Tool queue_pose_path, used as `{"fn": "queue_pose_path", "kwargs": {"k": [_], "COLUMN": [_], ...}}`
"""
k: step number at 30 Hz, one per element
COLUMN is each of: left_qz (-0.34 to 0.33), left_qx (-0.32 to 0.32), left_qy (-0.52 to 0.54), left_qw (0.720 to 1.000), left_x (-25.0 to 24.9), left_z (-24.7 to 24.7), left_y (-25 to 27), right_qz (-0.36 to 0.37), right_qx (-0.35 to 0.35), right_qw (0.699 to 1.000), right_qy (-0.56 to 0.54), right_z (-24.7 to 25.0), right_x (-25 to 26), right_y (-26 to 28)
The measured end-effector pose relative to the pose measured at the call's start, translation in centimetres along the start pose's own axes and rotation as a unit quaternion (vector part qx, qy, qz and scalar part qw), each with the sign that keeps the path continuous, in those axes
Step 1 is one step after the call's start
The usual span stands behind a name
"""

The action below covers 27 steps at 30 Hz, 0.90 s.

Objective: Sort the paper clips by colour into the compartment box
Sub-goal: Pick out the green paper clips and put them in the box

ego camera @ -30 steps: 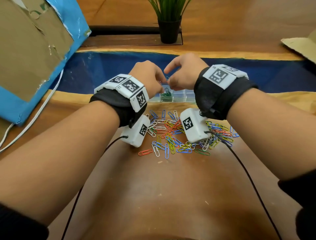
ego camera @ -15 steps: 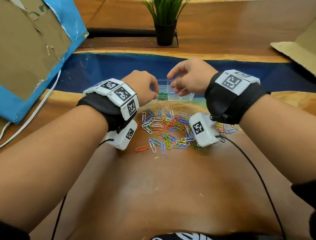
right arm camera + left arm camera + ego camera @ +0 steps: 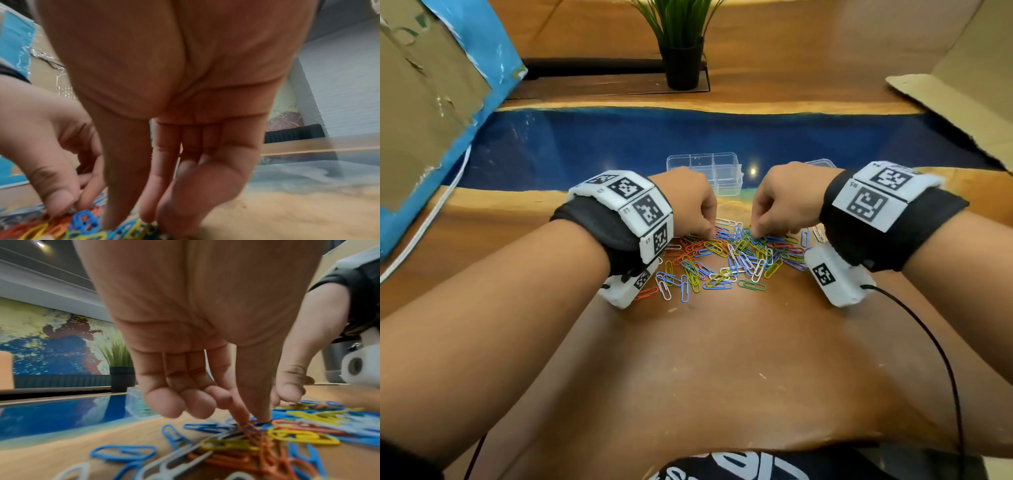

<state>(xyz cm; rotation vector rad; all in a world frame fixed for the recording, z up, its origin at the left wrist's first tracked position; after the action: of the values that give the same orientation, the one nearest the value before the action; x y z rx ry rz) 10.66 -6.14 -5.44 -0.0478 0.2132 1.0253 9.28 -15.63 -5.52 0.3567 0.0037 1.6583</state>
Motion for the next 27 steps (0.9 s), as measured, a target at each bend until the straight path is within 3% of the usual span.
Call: {"fn": "queue_pose_path", "kwargs": {"k": [9,15,20,27], "left_qz": [-0.053,-0.053,-0.046,-0.050], "left_qx": [-0.001,0.007,0.003,0.009], "left_qy": [0.015,0.007,0.001,-0.025], "left_qw": [0.999,0.999,0.999,0.998], "left_x": [-4.2,-3.9,-3.5,-3.1], "left_z": [-0.6,-0.5,-0.3,-0.6], "left_y": [-0.7,-0.7,-0.4,-0.1], "right_qz": [0.005,-0.020,0.004,0.006], "right_qx": [-0.009,-0.033,-0.070,-0.044], "right_qw": [0.999,0.998,0.997,0.997], "right_qy": [0.038,0.049,0.024,0.062], "right_z": [-0.2,0.6,0.8,0.1], "right_x": [-1.1,-2.7,-0.9,-0.2], "right_y": [-0.3,0.0,0.0,0.0]}}
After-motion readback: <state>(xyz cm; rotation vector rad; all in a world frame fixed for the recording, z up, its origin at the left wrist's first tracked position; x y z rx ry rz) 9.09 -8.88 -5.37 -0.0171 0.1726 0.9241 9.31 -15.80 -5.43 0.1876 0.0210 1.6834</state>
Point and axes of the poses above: each hand's wrist, its own y-axis away from the middle knuckle, its own z-axis out of the back of the hand, x = y × z, the point moved 10 cm from there along -y, towards the middle knuckle, and after that the axes turned 12 degrees about -x, right-handed, at the moved point
